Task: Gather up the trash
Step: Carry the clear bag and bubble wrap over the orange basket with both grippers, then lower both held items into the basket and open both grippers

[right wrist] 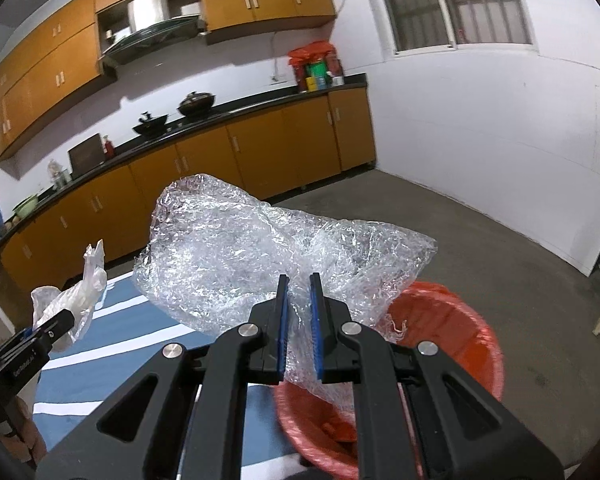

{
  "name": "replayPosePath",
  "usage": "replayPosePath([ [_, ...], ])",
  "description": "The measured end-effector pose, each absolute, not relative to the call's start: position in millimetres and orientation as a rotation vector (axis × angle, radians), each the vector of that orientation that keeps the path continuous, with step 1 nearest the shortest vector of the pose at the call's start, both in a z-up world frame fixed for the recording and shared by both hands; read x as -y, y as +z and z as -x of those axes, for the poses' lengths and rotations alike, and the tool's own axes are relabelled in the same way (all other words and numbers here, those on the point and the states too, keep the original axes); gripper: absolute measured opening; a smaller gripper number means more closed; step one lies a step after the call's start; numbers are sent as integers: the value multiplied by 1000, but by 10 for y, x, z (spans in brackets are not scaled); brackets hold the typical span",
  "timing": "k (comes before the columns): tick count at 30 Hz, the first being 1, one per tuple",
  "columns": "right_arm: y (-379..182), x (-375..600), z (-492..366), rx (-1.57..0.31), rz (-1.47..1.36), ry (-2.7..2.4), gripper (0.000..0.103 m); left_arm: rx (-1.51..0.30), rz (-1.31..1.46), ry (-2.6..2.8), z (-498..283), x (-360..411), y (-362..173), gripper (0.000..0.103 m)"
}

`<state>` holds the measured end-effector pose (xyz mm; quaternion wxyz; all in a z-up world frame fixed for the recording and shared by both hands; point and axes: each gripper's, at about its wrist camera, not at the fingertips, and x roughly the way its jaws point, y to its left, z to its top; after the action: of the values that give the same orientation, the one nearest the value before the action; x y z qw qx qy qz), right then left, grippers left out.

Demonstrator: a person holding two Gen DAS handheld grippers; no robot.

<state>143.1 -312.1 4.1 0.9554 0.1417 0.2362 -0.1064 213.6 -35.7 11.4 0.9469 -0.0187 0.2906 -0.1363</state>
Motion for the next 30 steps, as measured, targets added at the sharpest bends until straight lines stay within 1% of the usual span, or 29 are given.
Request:
replayPosePath([
  [14, -109, 3569, -1152, -479, -345, -355, 10, -636, 9, -427, -2087, 1129, -46, 39],
  [22, -303, 3836, -995, -507, -391, -456, 10, -676, -10, -510, -2056, 1593, -215, 39],
  [30, -450, 3940, -1012, -548, -404, -492, 10, -738, -43, -586, -2088, 2051, -471, 40],
])
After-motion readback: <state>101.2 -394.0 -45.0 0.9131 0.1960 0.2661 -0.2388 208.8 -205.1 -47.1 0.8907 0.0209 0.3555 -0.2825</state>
